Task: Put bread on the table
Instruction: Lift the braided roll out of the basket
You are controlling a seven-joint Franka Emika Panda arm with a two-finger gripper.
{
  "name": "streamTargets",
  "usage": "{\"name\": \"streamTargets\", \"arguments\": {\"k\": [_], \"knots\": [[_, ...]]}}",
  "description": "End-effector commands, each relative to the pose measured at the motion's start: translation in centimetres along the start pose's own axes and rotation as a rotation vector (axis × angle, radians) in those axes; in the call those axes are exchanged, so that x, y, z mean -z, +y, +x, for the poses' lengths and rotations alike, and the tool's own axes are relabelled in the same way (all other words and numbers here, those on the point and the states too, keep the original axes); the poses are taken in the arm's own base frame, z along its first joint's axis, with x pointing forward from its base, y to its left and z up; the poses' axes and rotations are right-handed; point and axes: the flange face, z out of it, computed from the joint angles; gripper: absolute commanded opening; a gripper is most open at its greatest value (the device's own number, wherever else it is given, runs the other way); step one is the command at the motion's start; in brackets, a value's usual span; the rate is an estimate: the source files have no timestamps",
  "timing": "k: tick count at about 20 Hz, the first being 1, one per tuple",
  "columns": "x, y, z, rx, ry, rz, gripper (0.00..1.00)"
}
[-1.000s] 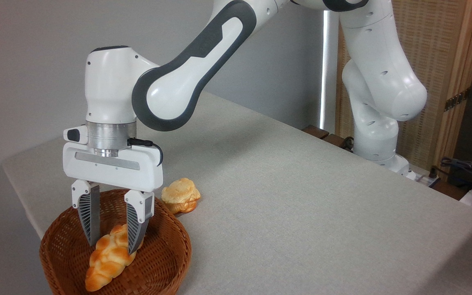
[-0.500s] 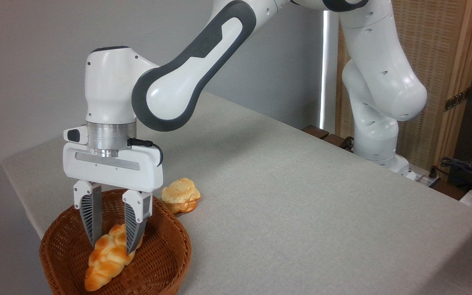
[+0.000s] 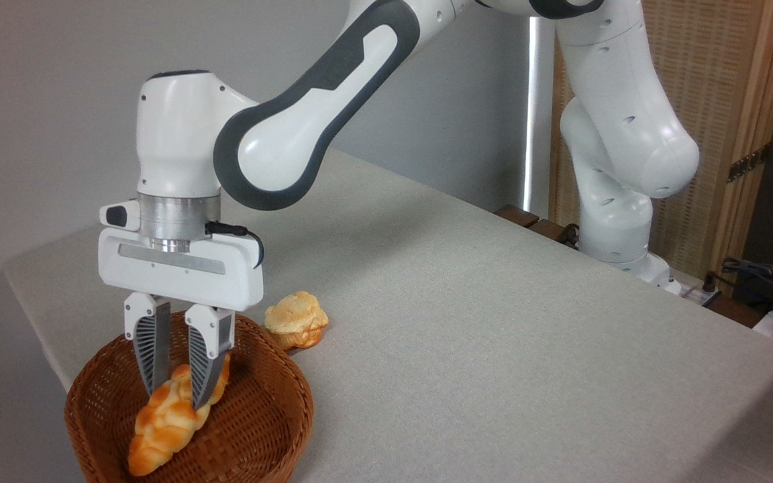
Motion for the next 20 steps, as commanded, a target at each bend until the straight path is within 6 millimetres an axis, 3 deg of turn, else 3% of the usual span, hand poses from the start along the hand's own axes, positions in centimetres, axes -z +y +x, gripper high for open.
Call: {"name": "streamTargets", "arguments": {"k": [1, 5, 11, 20], "knots": [[3.1, -1.4, 0.7, 0.018, 0.055, 0.009, 0.68], [7.2, -3.1, 0.8, 0.029, 0.099, 0.007, 0.69], [11.5, -4.7, -1.6, -0.152, -0.022, -0.018, 0.69], [14.9, -5.9, -9.9, -0.479, -0.254, -0.174, 0.7]]}}
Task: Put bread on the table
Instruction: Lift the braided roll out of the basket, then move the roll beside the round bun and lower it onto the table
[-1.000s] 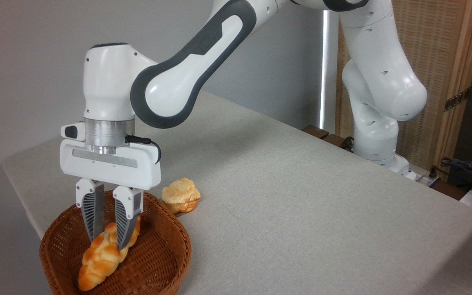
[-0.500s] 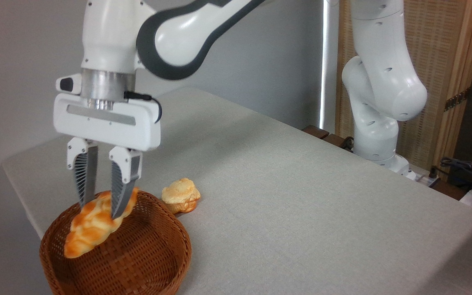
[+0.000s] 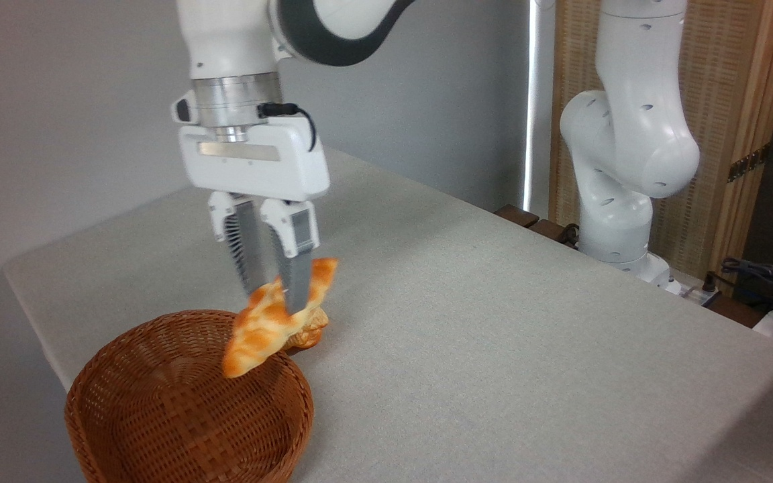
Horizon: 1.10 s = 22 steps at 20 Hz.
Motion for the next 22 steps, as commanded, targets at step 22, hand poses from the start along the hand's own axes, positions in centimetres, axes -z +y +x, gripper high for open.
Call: {"name": "streamTargets", "arguments": {"k": [22], "knots": [[-3.0, 2.1, -3.4, -0.217, -0.045, -0.252, 1.0]]}}
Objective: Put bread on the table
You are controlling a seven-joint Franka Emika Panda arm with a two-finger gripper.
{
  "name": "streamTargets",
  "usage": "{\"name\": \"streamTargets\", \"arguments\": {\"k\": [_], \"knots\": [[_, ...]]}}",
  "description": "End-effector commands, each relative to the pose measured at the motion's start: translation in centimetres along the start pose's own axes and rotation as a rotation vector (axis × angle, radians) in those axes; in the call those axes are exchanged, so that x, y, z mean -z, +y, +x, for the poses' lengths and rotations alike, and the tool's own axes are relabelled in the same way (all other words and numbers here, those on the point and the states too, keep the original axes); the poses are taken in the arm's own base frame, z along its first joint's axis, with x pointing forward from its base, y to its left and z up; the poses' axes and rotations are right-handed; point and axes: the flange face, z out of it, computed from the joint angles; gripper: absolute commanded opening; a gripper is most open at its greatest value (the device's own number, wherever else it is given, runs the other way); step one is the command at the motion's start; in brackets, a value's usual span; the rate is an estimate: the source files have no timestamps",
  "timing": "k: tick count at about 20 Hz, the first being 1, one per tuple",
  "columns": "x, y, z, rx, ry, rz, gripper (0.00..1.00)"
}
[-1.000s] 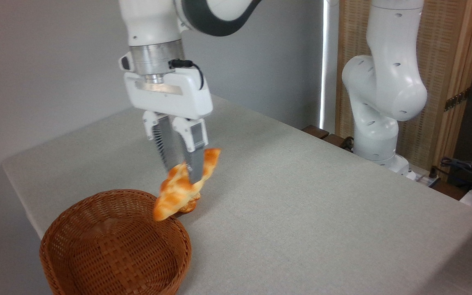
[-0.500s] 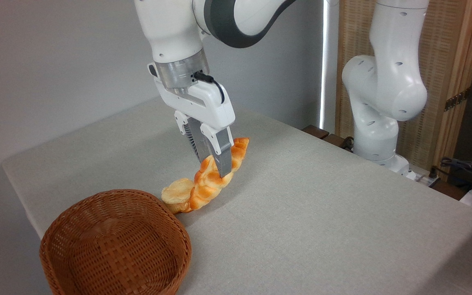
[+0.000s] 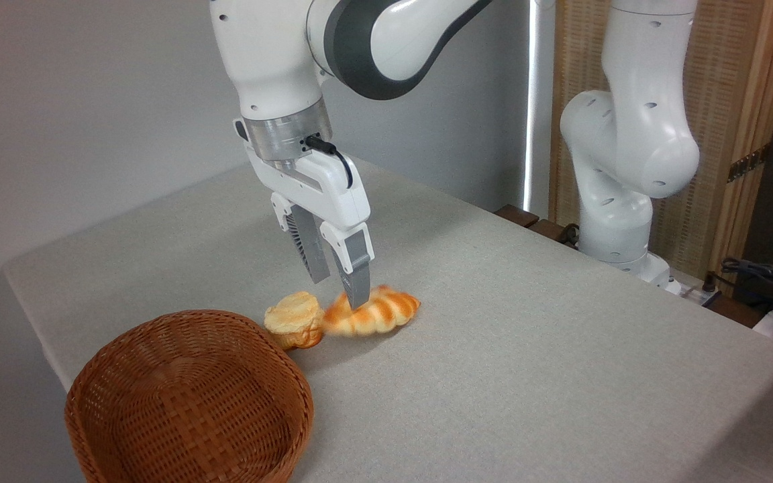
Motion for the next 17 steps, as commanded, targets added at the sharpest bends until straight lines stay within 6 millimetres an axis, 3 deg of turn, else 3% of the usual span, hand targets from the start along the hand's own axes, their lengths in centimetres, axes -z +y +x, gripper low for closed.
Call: {"name": "streamTargets", "arguments": {"k": [1, 12, 17], "knots": [[0.4, -0.2, 0.3, -0.015, 0.032, -0.004, 1.0], [2.9, -2.8, 0.1, 0.112, 0.185, 0.005, 1.0], [2.8, -3.0, 0.5, 0.114, 0.186, 0.001, 1.0]]}}
